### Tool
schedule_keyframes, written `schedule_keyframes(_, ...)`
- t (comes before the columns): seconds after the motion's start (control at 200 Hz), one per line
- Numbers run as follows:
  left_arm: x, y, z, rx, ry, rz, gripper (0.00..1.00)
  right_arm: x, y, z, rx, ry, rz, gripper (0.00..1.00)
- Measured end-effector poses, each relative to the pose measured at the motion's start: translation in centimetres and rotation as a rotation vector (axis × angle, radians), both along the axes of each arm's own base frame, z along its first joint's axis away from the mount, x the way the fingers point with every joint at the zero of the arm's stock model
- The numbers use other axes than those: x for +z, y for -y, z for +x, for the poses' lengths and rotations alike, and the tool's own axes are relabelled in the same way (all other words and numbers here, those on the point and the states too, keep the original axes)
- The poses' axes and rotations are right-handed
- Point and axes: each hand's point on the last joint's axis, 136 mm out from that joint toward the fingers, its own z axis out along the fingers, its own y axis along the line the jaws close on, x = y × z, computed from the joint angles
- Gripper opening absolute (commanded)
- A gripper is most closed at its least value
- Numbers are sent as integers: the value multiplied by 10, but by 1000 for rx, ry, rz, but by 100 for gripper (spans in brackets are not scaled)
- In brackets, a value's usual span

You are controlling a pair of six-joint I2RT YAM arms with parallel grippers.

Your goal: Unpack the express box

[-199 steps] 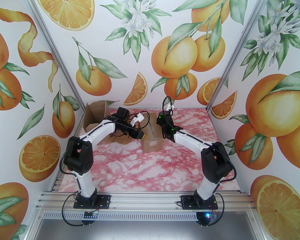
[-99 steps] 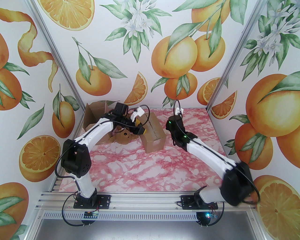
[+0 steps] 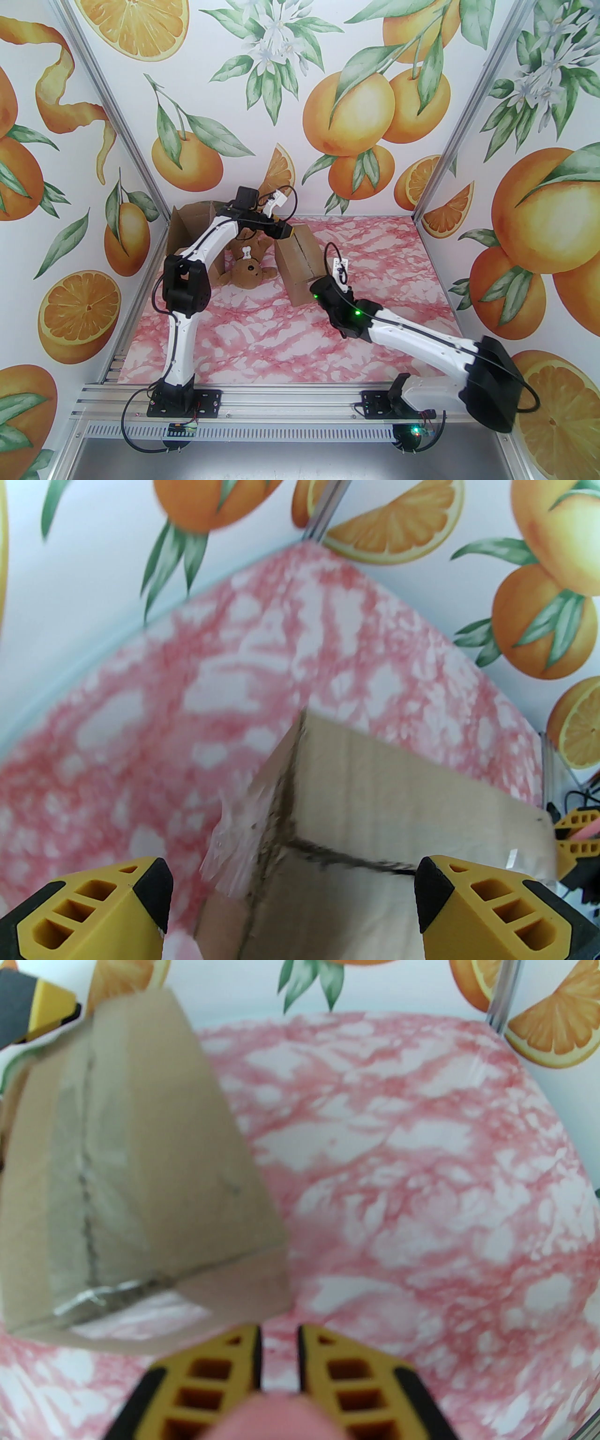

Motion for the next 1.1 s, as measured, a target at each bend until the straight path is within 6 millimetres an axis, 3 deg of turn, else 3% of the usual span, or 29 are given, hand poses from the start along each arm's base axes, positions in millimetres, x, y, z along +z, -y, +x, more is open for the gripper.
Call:
schedule_keyframes(0.075,-13,0,-7,-6,-41,-11,87,-6,2,6,-27,-2,6,0)
schedule_keyframes(0.23,-34,-7,-35,-3,-108,-38,87,-3,25,27,-121,22,45,0)
schedule_keyframes(0.46,-19,-20,-70,25,-115,-36,86,6,54,58,-197,73,95,0)
schedule_keyframes(0.64,-21,-25,-94,78,-113,23,87,4,73,89,-215,66,94,0)
schedule_keyframes(0.816,5,-16,-103,104,-33,70,89,15,96,100,-226,87,158,0)
schedule_keyframes(1.011,44,9,-117,18,187,186,92,47,127,76,-247,191,264,0)
schedule_keyframes(1.101,57,11,-129,-15,272,230,94,49,143,66,-274,235,334,0)
